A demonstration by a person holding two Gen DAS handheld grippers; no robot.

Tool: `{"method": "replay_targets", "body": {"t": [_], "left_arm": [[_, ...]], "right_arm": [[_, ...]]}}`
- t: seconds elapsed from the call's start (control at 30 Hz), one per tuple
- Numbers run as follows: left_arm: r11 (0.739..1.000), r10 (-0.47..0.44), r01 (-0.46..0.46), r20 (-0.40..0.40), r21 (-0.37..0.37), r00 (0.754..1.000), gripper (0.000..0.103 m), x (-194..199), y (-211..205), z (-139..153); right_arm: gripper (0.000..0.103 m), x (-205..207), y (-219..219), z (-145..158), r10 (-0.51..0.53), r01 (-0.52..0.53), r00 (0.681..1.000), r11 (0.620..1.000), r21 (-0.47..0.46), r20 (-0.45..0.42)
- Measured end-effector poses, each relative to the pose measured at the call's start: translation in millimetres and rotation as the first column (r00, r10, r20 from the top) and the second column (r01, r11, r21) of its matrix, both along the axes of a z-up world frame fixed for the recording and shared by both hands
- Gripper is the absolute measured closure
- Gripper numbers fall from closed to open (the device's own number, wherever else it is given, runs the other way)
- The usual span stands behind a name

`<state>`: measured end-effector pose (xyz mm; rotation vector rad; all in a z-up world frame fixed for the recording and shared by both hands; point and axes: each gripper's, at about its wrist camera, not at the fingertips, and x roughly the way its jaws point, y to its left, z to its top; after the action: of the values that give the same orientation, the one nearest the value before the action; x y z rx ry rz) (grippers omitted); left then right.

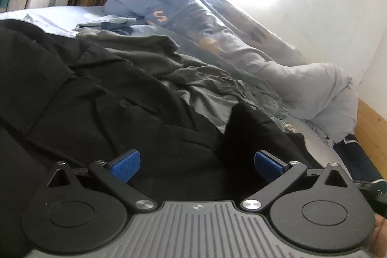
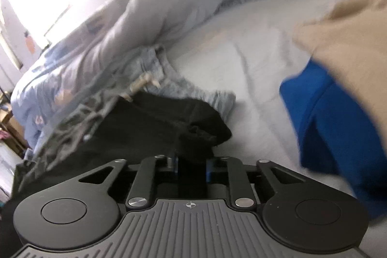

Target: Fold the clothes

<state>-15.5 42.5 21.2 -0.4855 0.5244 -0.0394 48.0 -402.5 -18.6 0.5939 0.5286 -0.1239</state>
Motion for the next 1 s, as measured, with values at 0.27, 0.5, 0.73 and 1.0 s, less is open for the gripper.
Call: {"method": "replay_targets", "body": {"t": [0.27, 0.5, 0.73, 1.0], "left_arm": [[0.997, -0.022, 0.021, -0.004, -0.068, 1.000, 0.000, -2.1, 3.1, 2.6], [0.989, -0.078, 0.077, -0.001, -0.128, 0.997, 0.000, -0.6, -5.1, 3.7], [0.986, -0.105, 0.104, -0.003, -0.133, 0.994, 0.000, 0.1, -14.5, 1.5], [0.988, -0.108, 0.106, -0.007, -0.113, 0.994, 0.000, 1.0, -14.8, -1.8]], "right_arm": [[0.088, -78.0, -7.0, 71.3, -0.119, 0.126, 0.984, 0.991, -0.041, 0.134], [0.088, -162.9, -33.8, 92.4, -0.330, 0.337, 0.937, 0.940, -0.049, 0.116], [0.088, -194.6, -27.9, 100.0, -0.382, 0.392, 0.917, 0.916, -0.089, 0.113], [0.061, -201.2, -31.8, 90.0, -0.482, 0.476, 0.876, 0.870, -0.127, -0.020]]}}
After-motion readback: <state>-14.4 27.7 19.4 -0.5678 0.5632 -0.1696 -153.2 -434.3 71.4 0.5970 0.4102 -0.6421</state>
